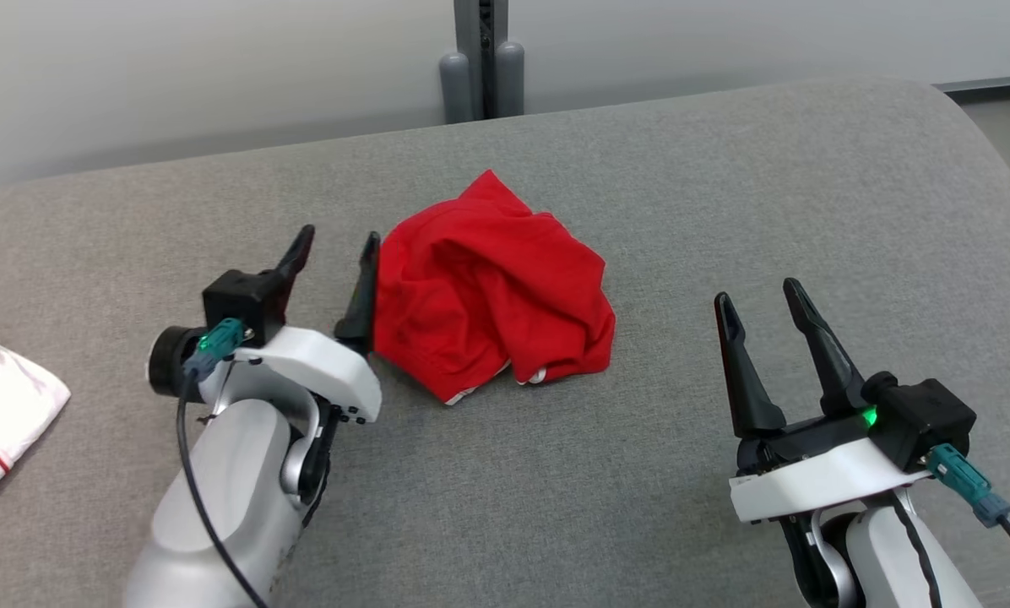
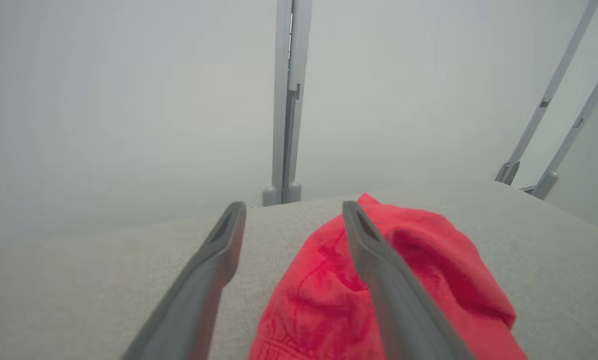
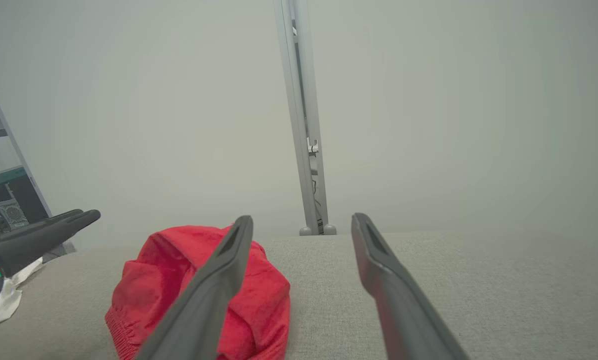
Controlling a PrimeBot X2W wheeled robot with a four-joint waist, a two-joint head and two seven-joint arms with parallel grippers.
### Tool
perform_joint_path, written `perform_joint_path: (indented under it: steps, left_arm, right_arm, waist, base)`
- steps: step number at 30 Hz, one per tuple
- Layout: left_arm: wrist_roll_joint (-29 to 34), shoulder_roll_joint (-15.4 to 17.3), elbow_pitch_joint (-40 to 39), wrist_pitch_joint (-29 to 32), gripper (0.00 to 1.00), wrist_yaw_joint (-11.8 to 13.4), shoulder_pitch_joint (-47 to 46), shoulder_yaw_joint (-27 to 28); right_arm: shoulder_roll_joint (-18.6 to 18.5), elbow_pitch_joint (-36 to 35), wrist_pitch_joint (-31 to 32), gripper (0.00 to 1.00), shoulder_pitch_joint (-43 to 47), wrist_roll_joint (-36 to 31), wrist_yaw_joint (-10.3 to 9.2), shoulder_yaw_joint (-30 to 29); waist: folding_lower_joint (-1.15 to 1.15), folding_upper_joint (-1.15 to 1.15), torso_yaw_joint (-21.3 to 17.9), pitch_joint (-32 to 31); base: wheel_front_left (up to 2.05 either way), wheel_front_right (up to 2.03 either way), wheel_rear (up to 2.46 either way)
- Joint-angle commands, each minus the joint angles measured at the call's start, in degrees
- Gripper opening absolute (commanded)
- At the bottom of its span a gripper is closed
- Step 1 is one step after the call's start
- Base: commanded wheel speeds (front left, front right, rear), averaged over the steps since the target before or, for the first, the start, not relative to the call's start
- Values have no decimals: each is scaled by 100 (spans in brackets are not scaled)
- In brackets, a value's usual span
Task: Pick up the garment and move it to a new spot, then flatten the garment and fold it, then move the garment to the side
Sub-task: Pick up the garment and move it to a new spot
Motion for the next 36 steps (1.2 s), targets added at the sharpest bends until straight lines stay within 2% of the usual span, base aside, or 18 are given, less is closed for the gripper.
perform_joint_path:
  steps: [1, 3, 6, 11, 16, 20, 27, 36]
  left_arm:
    - [-1, 114, -180, -56, 100, 93, 173, 104]
    - [61, 185, -596, -82, 100, 264, 425, 259]
    - [257, 232, -1630, -91, 100, 431, 853, 535]
    - [702, 249, -2954, -91, 100, 429, 1729, 785]
    - [814, 93, -3727, -91, 100, 540, 2586, 1306]
    - [979, 24, -4000, -91, 100, 439, 3044, 1521]
    - [995, -49, -3906, -92, 100, 298, 3573, 1790]
    - [925, -78, -3882, -92, 100, 320, 4045, 1921]
  right_arm:
    - [-31, -47, -35, 100, 72, 63, 9, -1]
    - [-31, -65, -35, 100, 66, 80, 9, 22]
    - [-35, -103, -35, 100, 98, 72, 9, 1]
    - [-88, -106, -35, 100, 205, -6, 9, 85]
    - [-264, -21, -35, 100, 338, 20, 9, 96]
    - [-255, 38, -35, 100, 471, -14, 9, -76]
    - [-189, 149, -35, 100, 733, 11, 9, -316]
    - [-199, 104, -35, 100, 1049, -23, 9, -534]
  waist:
    - [0, 0, 114, -75]
    - [0, 0, 206, -109]
    - [0, 0, 377, -138]
    - [0, 0, 617, -284]
    - [0, 0, 763, -490]
    - [0, 0, 782, -585]
    - [0, 0, 730, -756]
    - [0, 0, 620, -913]
  base:
    - [0, 0, 0]
    - [0, 0, 0]
    - [0, 0, 0]
    - [0, 0, 0]
    - [0, 0, 0]
    - [0, 0, 0]
    - [0, 0, 0]
    - [0, 0, 0]
